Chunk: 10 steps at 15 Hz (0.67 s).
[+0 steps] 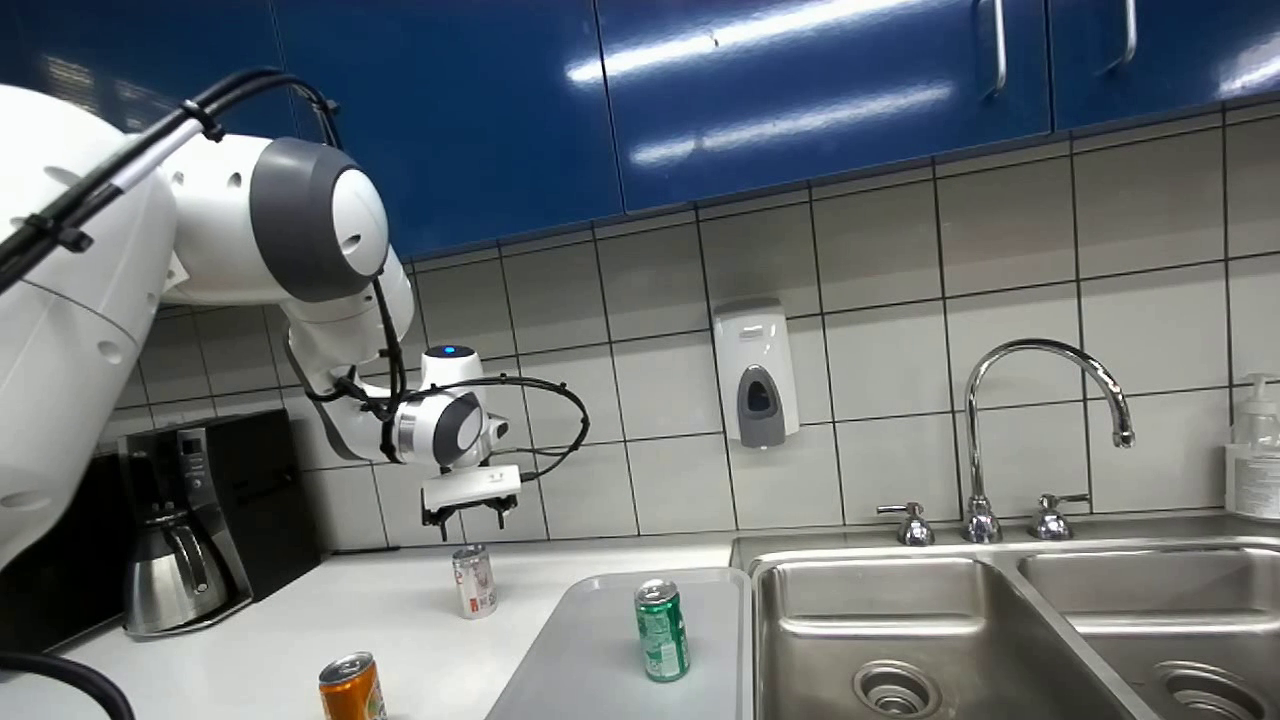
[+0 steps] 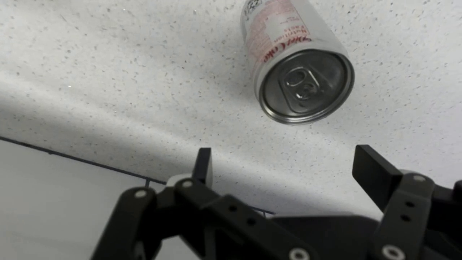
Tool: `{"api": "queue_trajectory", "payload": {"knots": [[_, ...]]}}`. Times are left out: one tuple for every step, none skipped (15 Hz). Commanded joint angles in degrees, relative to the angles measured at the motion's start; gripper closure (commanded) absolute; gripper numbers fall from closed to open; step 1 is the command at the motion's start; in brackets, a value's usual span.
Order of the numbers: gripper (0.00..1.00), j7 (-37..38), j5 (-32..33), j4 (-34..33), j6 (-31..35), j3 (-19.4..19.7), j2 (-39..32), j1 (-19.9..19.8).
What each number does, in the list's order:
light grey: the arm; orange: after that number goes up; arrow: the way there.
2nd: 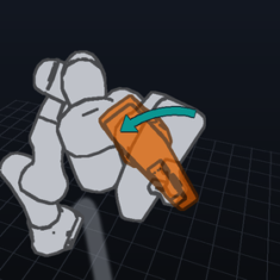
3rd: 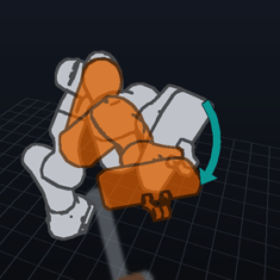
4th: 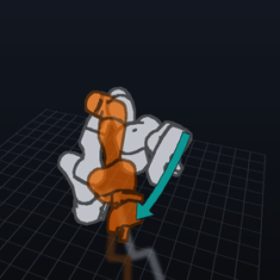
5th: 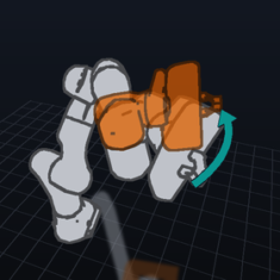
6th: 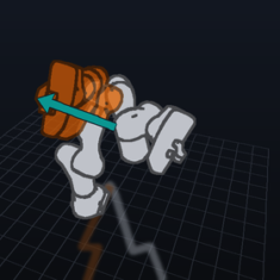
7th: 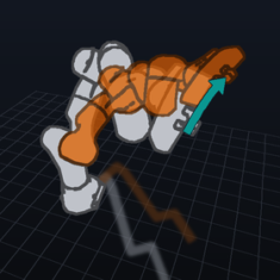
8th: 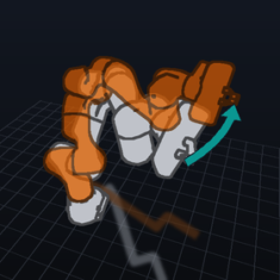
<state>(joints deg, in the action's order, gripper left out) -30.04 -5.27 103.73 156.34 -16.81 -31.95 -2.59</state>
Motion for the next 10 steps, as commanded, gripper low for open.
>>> {"api": "queue_trajectory", "payload": {"knots": [[0.00,-3.3,0.0,-1.8,-2.7,-2.2,-1.3,-1.7],[0.00,-3.3,0.3,-1.9,-3.1,-2.0,-1.5,-1.4],[0.00,-3.2,0.5,-1.9,-3.7,-1.7,-1.7,-1.2],[0.00,-3.0,0.9,-1.9,-4.2,-1.2,-1.8,-0.8],[0.00,-2.8,1.1,-2.0,-5.0,-1.0,-2.1,-0.6],[0.00,-2.8,1.3,-2.1,-5.5,-0.8,-2.3,-0.6],[0.00,-2.8,1.4,-2.1,-5.9,-0.7,-2.5,-0.5],[0.00,-2.7,1.6,-2.2,-6.3,-0.6,-2.6,-0.4],[0.00,-2.7,1.7,-2.2,-6.7,-0.4,-2.7,-0.3],[0.00,-2.6,2.0,-2.3,-7.0,-0.2,-2.9,-0.1]]}}
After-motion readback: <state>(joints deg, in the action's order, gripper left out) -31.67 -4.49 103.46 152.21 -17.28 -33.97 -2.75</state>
